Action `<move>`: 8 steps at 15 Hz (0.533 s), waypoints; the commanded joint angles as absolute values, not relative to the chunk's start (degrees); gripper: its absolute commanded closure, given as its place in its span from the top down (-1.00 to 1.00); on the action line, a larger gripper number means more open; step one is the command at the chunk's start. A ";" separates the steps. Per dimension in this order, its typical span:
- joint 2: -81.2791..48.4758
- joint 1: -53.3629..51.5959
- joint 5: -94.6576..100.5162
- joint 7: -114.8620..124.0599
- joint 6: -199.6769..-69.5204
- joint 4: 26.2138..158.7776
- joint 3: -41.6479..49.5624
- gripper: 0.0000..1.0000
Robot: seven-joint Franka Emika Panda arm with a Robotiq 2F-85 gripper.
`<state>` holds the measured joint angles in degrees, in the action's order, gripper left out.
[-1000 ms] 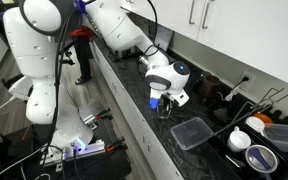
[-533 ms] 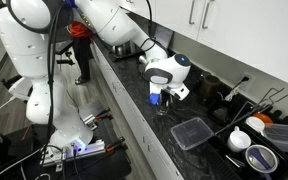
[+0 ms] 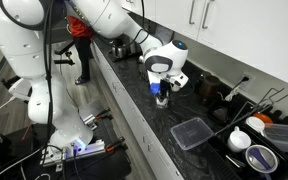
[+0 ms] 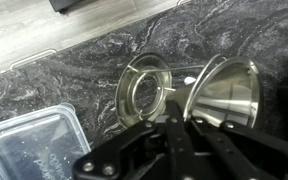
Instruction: Pick the funnel and put it on top of the cup on the counter
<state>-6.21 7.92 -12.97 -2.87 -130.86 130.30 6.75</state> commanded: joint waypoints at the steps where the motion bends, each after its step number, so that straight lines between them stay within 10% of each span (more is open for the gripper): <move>1: -3.51 6.66 -7.96 1.04 -127.76 129.12 6.49 -0.98; 8: 0.53 4.91 -1.01 5.36 -122.54 127.34 5.61 -0.98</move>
<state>-1.27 5.38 -2.64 4.18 -126.05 128.41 6.36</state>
